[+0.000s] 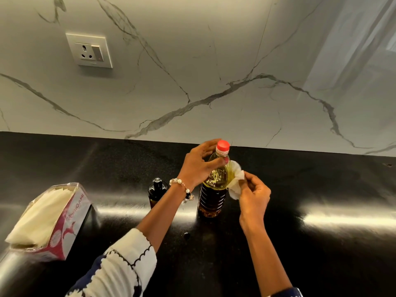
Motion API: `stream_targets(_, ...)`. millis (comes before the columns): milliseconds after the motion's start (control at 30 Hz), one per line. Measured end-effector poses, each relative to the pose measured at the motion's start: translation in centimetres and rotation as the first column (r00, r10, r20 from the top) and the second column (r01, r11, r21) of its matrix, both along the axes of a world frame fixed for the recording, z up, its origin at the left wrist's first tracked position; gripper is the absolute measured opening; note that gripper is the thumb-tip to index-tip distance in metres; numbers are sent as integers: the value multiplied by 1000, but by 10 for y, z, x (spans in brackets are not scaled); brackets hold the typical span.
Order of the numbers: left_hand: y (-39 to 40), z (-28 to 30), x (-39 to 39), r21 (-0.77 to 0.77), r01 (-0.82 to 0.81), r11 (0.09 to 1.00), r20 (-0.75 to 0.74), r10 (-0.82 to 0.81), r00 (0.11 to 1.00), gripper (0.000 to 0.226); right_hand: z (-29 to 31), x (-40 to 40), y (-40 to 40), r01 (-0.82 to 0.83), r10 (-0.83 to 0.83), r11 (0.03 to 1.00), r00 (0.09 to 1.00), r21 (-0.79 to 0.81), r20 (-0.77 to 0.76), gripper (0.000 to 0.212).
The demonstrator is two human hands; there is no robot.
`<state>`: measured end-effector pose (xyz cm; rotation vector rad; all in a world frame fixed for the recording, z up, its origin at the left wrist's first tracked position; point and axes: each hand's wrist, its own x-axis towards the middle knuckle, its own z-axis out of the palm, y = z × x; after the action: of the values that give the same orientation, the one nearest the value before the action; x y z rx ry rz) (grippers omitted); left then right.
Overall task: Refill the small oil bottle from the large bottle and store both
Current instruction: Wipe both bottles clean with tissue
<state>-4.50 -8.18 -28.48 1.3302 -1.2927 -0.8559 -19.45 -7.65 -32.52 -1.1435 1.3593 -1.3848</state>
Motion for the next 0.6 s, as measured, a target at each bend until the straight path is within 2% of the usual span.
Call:
stream_targets(67, 7, 6, -5, -99, -191, 977, 63, 198, 978, 49, 7, -5, -2, 93, -91, 995, 995, -40, 48, 22)
stream_targets(133, 10, 16, -12, -200, -300, 933, 124, 328, 937, 43, 17, -8, -5, 136, -129, 985, 989, -103, 70, 20)
stream_targets(233, 4, 27, -21, -271, -346, 898, 303, 421, 855, 46, 27, -3, -10, 60, -64, 987, 998, -152, -18, 14)
stream_targets(300, -1, 29, -24, -289, -370, 883, 366, 459, 810, 46, 30, 6, -11, -24, 13, 990, 997, -136, -81, 14)
stream_targets(433, -2, 30, -22, -294, -342, 893, 387, 438, 812, 39, 35, 25, -3, -173, 167, 977, 984, -122, -58, 24)
stream_targets(600, 7, 39, -10, -246, -190, 951, 388, 276, 879, 35, 14, 27, 12, -278, 277, 951, 960, -134, -29, 38)
